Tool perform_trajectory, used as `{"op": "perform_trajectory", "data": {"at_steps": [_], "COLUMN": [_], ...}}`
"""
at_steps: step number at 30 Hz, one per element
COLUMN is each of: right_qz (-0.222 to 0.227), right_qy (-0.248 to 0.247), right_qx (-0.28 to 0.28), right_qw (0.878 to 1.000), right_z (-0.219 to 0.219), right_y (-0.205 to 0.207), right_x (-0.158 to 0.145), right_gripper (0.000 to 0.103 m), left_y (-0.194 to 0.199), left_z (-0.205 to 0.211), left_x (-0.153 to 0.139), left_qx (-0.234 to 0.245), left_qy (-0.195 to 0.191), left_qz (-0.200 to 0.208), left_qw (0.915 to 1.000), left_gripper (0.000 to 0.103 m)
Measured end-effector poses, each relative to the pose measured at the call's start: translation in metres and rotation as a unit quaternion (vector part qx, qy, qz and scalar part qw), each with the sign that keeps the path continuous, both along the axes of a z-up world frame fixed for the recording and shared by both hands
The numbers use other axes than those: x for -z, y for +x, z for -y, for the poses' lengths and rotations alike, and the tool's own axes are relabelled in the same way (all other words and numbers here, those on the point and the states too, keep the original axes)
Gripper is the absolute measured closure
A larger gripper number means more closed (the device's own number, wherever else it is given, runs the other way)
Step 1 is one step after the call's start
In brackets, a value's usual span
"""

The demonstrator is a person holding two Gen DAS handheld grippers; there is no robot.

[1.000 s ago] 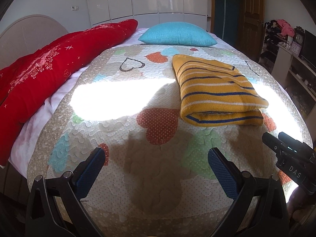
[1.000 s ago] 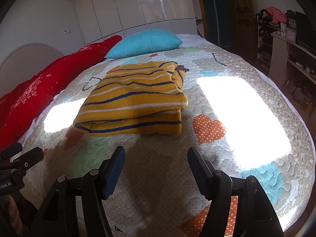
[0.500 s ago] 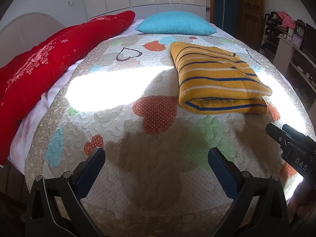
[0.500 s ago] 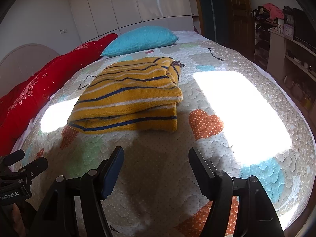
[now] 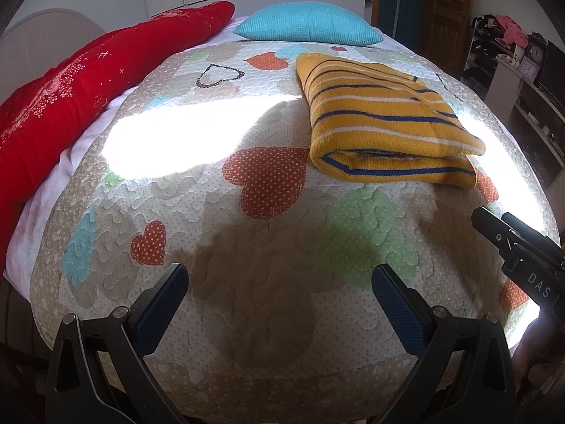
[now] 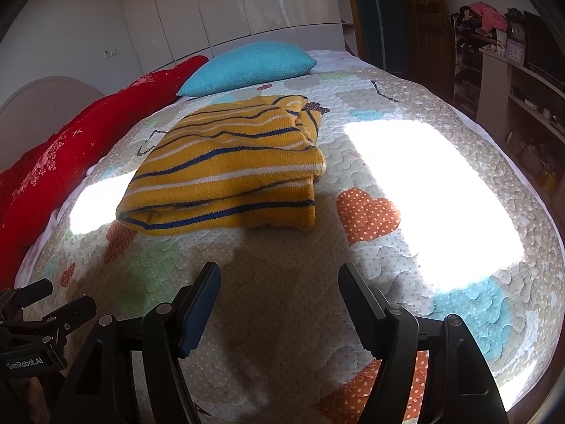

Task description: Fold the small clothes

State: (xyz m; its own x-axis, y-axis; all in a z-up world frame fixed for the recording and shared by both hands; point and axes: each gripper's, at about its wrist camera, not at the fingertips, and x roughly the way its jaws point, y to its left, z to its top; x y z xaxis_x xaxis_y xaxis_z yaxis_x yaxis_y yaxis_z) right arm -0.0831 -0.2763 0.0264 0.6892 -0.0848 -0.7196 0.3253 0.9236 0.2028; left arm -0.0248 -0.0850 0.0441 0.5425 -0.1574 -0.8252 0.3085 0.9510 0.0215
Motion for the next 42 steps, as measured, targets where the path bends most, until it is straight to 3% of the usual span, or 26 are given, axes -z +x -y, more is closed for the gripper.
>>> {"op": "perform_trajectory", "data": {"at_steps": [42], "right_qz": [-0.006], "right_qy": [0.001], "right_qx": [-0.004], "right_qw": [1.000], "right_z": [-0.005], "right_y": [0.001], "right_x": [0.007], "right_gripper": [0.025], "left_y": [0.002], "left_z": [0.002], "left_x": [0.016], "left_qx": [0.012], "left_qy": [-0.006], "left_qz": [-0.039], "left_qw": [0.9992], "left_gripper": [0.000]}}
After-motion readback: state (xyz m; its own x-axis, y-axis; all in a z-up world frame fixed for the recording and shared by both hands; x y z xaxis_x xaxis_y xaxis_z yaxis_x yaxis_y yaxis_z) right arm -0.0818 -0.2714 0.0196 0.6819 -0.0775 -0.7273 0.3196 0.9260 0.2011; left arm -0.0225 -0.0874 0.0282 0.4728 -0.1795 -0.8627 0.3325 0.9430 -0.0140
